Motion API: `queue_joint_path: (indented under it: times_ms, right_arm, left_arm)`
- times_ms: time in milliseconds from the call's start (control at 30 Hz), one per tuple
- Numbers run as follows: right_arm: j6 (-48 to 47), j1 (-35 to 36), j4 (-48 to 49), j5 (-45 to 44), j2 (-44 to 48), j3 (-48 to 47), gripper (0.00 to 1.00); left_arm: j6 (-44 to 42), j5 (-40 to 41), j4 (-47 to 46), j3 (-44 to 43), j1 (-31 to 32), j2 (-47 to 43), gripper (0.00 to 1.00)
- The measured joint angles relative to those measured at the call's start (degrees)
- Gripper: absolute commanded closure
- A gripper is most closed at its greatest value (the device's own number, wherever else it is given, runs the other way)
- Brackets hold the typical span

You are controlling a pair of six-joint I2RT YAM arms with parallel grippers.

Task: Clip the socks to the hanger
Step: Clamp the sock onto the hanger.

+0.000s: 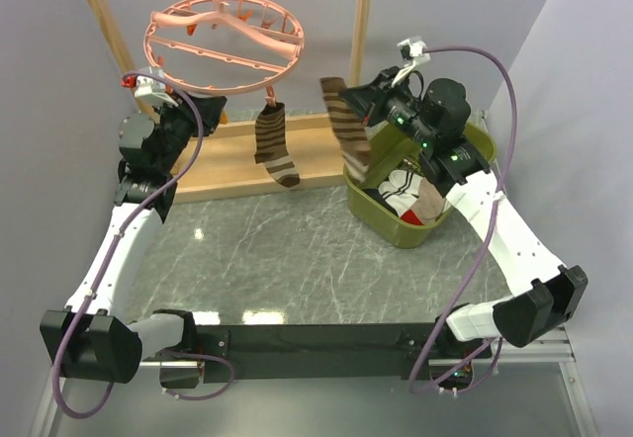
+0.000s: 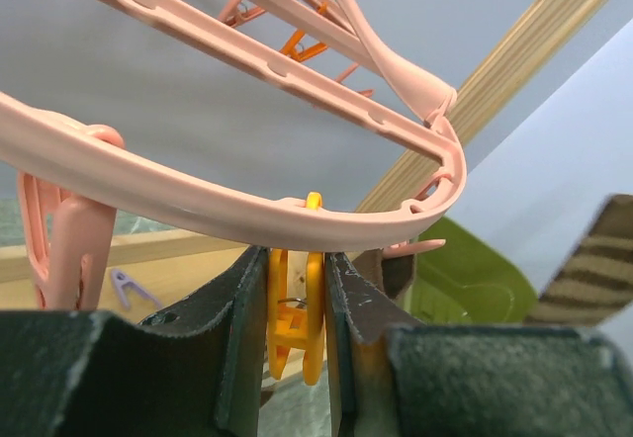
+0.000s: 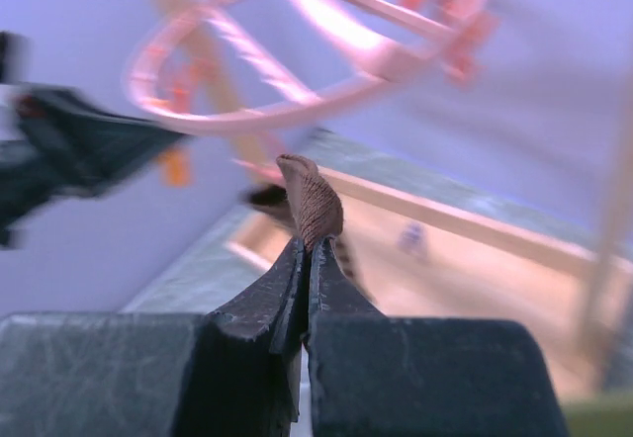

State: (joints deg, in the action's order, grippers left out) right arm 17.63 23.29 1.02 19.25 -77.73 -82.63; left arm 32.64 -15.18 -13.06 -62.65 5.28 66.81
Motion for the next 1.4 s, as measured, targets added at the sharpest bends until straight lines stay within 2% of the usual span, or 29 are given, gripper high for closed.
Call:
queue_joint_path:
  times_ms: [267, 433, 667, 1100, 1400]
  right_arm:
    - [4.35, 6.91, 7.50, 7.28, -3.28, -3.17, 1.00]
    - [5.77, 10.69, 11.65, 10.47, -11.21, -3.23, 1.00]
    - [4.04, 14.01, 11.74, 10.56, -20.85, -3.30, 1.00]
    - [5.35, 15.74, 18.51, 13.84, -27.80, -10.62, 1.00]
    - [7.02, 15.85, 18.97, 16.61, -29.86, -12.61, 1.00]
  left_arm:
    - [3.13, 1.38, -0.98, 1.70, 0.50, -0.61, 0.78]
    - [4.07, 1.36, -1.84, 1.70, 0.55, -0.66, 0.78]
    - [4.55, 1.20, -2.99, 1.70, 0.55, -0.66, 0.78]
    - [4.46, -2.25, -6.10, 2.64, 0.55, -0.57, 0.78]
    - [4.37, -3.96, -7.50, 2.64, 0.55, -0.52, 0.78]
